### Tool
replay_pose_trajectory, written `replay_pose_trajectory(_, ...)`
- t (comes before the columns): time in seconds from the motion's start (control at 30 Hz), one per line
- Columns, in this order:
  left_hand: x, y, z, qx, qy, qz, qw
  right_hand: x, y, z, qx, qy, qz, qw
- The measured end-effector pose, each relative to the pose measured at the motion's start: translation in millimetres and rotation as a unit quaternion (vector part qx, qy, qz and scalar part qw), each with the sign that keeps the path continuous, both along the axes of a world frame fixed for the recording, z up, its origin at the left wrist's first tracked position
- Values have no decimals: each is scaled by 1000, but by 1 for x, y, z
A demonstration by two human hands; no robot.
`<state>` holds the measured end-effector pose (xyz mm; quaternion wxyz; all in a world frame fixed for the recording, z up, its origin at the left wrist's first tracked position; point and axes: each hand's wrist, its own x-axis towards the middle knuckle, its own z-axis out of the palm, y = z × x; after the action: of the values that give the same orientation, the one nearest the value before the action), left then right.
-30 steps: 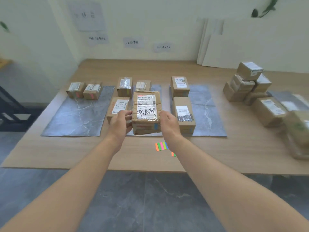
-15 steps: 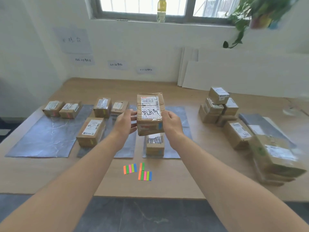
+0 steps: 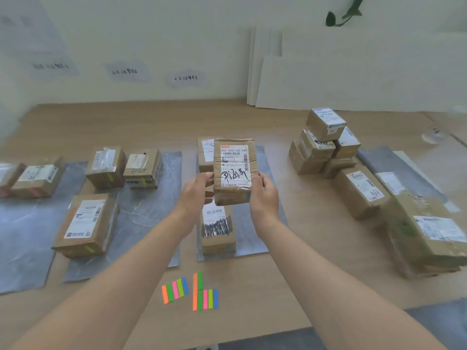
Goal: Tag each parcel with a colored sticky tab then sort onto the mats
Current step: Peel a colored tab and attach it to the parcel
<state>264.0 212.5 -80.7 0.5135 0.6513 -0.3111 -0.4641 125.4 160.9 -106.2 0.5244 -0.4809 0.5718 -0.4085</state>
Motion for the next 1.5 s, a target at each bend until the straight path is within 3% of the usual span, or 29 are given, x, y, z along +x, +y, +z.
replay_pose_trajectory(0.5,-15,-153,-56,65,26,1,998,-7,-152,-64,50,26,-42,998)
replay_pose_trajectory(0.73,-32,-212,-94,109,51,34,992,-9,-217,-105,72,64,46,994)
replay_pose_trajectory(0.93,-29,-258,-117,133,51,41,989,-2,-260,-142,105,50,64,991)
replay_pose_trajectory(1.33,-21,-277,-146,161,75,35,984,5,-281,-169,178,19,143,973)
replay_pose_trajectory(1.5,-20,-269,-138,147,74,25,986,0,-277,-163,171,-5,84,982)
